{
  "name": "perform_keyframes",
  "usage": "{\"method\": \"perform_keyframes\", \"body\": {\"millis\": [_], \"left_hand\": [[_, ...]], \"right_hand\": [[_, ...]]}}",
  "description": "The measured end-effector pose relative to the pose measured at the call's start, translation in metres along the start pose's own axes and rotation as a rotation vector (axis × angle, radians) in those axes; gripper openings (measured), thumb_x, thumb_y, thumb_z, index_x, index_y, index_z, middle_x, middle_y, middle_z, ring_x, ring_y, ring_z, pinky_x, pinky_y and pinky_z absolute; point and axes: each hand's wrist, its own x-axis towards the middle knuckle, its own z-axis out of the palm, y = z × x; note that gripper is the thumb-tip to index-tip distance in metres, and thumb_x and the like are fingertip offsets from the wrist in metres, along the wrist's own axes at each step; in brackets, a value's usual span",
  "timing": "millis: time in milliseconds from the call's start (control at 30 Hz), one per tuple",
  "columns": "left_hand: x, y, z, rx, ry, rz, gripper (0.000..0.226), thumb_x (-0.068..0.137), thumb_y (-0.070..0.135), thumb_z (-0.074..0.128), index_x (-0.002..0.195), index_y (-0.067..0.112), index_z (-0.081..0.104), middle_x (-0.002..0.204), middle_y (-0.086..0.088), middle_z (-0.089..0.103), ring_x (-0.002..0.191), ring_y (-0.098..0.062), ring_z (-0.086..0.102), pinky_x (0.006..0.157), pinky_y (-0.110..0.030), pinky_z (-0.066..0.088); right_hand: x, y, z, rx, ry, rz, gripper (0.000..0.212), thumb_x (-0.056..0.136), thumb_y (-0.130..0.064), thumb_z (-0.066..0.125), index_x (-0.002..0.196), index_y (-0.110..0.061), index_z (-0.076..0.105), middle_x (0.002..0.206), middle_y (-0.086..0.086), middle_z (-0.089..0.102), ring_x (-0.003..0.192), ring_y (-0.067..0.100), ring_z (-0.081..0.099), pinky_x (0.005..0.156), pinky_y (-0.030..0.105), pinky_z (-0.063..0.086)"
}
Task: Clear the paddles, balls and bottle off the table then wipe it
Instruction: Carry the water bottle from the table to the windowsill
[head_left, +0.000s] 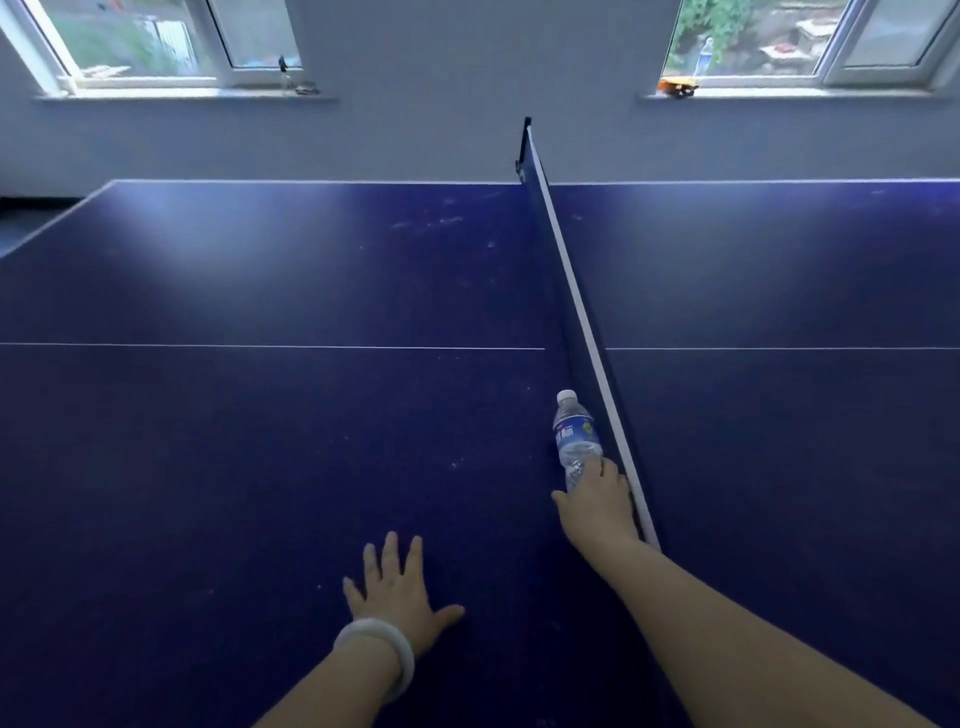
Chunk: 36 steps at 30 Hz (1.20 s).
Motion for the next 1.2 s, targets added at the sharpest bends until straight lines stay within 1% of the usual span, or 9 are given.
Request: {"method": "perform_keyframes", "body": {"millis": [100,233,333,467,633,800,967,1100,1200], "left_hand": [[0.023,-0.007,0.006,-0.013,-0.089,-0.050,0.123,0.069,0.088,0.049,0.144,0.036,-0.034,0.151,0.000,-0.044,0.143,-0.036,-0.030,0.113,-0.068,-0.003],[0.031,-0.006,0.022,-0.012,-0.090,-0.057,0.132,0.054,0.099,0.039,0.123,0.035,-0.054,0.126,-0.002,-0.066,0.129,-0.038,-0.049,0.105,-0.072,-0.017],[0.033,-0.006,0.031,-0.018,-0.042,-0.059,0.133,0.052,0.101,0.034,0.122,0.034,-0.057,0.125,-0.003,-0.068,0.120,-0.035,-0.056,0.103,-0.072,-0.020],[0.030,-0.008,0.032,-0.016,-0.029,-0.043,0.131,0.054,0.100,0.034,0.124,0.034,-0.055,0.126,-0.003,-0.067,0.119,-0.035,-0.056,0.103,-0.071,-0.021],[0.030,-0.009,0.032,-0.028,-0.040,-0.026,0.130,0.054,0.100,0.033,0.123,0.036,-0.056,0.127,-0.002,-0.066,0.119,-0.035,-0.058,0.102,-0.072,-0.024],[0.030,-0.008,0.033,-0.028,-0.018,-0.027,0.129,0.056,0.099,0.036,0.121,0.035,-0.056,0.127,-0.002,-0.066,0.116,-0.034,-0.060,0.100,-0.071,-0.026],[0.023,-0.010,0.026,-0.011,0.000,-0.016,0.121,0.068,0.092,0.039,0.133,0.036,-0.046,0.139,-0.001,-0.058,0.132,-0.035,-0.047,0.104,-0.070,-0.020],[0.008,-0.024,0.000,-0.132,-0.014,0.033,0.091,0.086,0.078,0.033,0.153,0.036,-0.013,0.159,0.002,-0.028,0.147,-0.027,-0.024,0.117,-0.059,-0.004],[-0.018,-0.051,-0.014,-0.196,0.094,0.028,0.082,0.092,0.071,0.032,0.155,0.032,-0.002,0.164,-0.001,-0.011,0.150,-0.024,-0.009,0.120,-0.049,0.007]], "right_hand": [[0.025,-0.005,0.011,0.090,0.010,0.075,0.078,0.092,-0.034,0.065,0.147,-0.003,0.020,0.145,0.015,0.037,0.128,0.027,0.045,0.102,0.034,0.041],[0.046,-0.007,0.021,-0.007,0.030,0.167,0.092,0.091,-0.048,0.061,0.151,0.000,0.010,0.149,0.016,0.035,0.135,0.028,0.038,0.107,0.036,0.036],[0.053,-0.005,0.031,-0.077,0.093,0.172,0.085,0.089,-0.054,0.061,0.147,-0.002,0.025,0.144,0.014,0.042,0.128,0.027,0.043,0.103,0.035,0.039],[0.055,-0.010,0.041,-0.264,0.166,0.064,0.074,0.085,-0.058,0.062,0.136,-0.009,0.039,0.129,0.010,0.051,0.118,0.026,0.049,0.101,0.040,0.038],[0.060,-0.012,0.040,-0.184,0.140,0.024,0.059,0.084,-0.052,0.064,0.123,-0.012,0.047,0.119,0.007,0.056,0.111,0.026,0.052,0.098,0.042,0.039],[0.047,-0.016,0.037,0.043,0.004,0.095,0.051,0.082,-0.046,0.066,0.115,-0.011,0.049,0.113,0.006,0.058,0.107,0.027,0.053,0.099,0.044,0.041],[0.009,-0.017,0.039,0.214,-0.118,0.097,0.041,0.077,-0.043,0.072,0.102,-0.018,0.051,0.097,0.000,0.062,0.090,0.022,0.060,0.089,0.045,0.049],[-0.030,-0.023,0.042,0.303,-0.183,0.082,0.038,0.077,-0.040,0.074,0.099,-0.021,0.050,0.092,-0.002,0.060,0.084,0.018,0.061,0.082,0.042,0.053],[-0.061,-0.038,0.043,0.450,-0.203,0.087,0.034,0.077,-0.037,0.076,0.096,-0.022,0.052,0.091,-0.002,0.063,0.081,0.016,0.062,0.077,0.039,0.055]]}}
